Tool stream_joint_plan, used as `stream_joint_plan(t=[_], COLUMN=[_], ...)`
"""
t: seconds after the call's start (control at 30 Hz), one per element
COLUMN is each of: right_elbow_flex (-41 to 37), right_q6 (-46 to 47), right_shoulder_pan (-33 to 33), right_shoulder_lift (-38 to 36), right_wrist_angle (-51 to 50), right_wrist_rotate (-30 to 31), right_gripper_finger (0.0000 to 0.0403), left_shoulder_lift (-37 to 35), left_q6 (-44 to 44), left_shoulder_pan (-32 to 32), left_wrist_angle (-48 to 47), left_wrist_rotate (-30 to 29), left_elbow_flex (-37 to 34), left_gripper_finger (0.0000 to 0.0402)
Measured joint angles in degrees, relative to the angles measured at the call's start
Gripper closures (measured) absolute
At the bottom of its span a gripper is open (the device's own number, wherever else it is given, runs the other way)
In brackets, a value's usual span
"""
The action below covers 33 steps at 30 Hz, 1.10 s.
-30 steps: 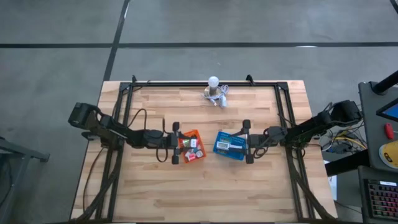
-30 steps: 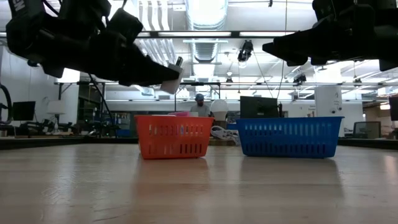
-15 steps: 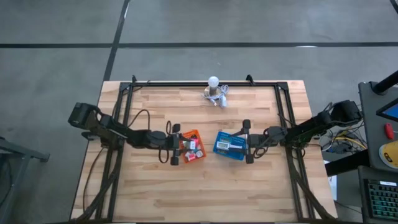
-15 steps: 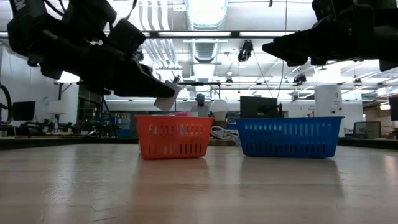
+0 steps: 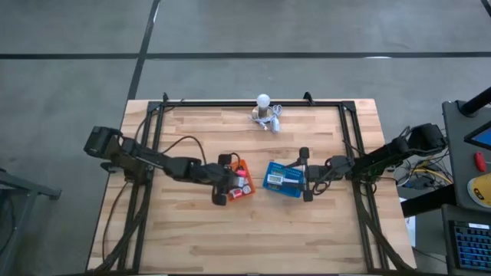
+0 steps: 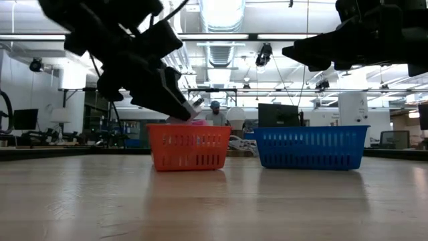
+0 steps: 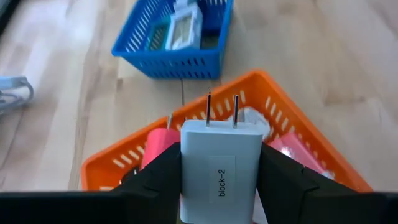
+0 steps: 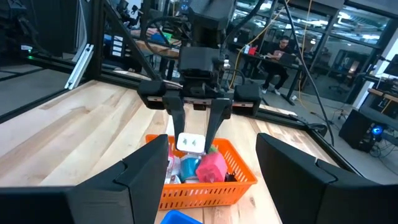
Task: Pick & Place Office items
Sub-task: Put the white charger adapter into the orange bin
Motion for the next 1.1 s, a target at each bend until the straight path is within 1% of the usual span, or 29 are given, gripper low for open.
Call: stream_joint_plan(t=[0.13, 0.27, 0.43, 1.1], right_elbow_flex=[0.0, 0.0, 0.0, 0.0], right_q6=[0.0, 0.2, 0.2, 0.2], right_shoulder_pan=[0.0, 0.0, 0.0, 0.0], right_shoulder_lift=[0.0, 0.0, 0.0, 0.0], right_wrist_angle=[0.0, 0.0, 0.0, 0.0], right_wrist_rotate=[0.0, 0.1, 0.1, 0.1], right_gripper_finger=[0.0165, 0.0165, 0.0165, 0.0165], left_shoulder_lift=[0.0, 0.0, 0.0, 0.0], left_q6=[1.4, 3.1, 3.5, 3.5], left_shoulder_pan=[0.0, 0.0, 0.0, 0.0], left_wrist_angle=[-8.2, -11.8, -13.2, -13.3], left_wrist_rotate=[0.0, 0.0, 0.1, 0.6], left_elbow_flex=[3.6, 5.5, 5.9, 5.4], left_gripper_finger=[0.0238, 0.0238, 0.0238, 0.0238])
